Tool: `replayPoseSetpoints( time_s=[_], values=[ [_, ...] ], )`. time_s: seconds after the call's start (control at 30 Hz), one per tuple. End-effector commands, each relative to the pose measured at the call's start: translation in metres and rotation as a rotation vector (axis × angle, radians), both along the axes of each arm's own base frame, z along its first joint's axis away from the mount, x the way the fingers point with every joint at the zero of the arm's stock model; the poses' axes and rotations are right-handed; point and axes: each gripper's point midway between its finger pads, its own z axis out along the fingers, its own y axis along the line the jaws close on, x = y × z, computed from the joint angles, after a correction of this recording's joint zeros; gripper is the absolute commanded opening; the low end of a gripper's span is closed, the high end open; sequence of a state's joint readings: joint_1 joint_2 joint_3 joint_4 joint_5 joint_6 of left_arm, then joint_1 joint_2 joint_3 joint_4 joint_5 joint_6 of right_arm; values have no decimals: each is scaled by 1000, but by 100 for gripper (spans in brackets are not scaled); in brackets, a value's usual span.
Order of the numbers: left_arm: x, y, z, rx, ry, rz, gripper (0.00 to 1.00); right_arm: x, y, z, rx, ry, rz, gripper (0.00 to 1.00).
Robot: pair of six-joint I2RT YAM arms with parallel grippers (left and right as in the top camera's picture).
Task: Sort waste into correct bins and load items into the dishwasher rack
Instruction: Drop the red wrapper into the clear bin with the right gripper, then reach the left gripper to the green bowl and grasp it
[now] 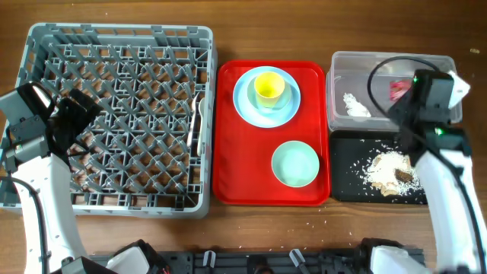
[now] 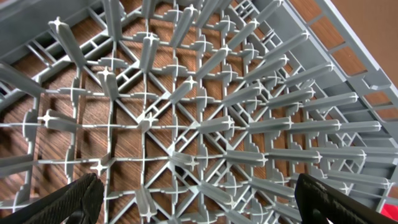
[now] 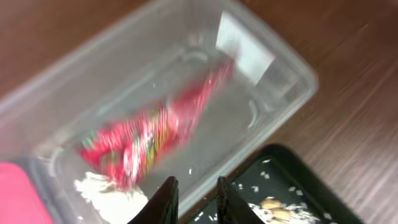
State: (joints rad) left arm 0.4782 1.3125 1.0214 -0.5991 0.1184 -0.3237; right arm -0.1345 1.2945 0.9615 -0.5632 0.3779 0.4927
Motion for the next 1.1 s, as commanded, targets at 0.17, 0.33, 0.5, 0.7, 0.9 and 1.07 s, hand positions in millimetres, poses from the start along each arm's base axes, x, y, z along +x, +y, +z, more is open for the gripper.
replayPoseSetpoints(
  time_s=[0.17,0.33,0.5,0.7,0.9,1.07],
  values=[
    [2,2,6,5,-18,3,100,19,13,-16,63,36,144,81],
    [3,2,6,5,-18,3,100,9,18,35,30,-98,179,100],
    [2,2,6,5,-18,3,100,6,32,57,68,-182,236,100],
    [3,2,6,5,-18,3,100,12,32,39,82,-130,234,100],
    [2,2,6,5,-18,3,100,16,31,20,97,-76,231,100],
    [3,2,6,5,-18,3,100,18,31,7,108,-38,228,100]
  ],
)
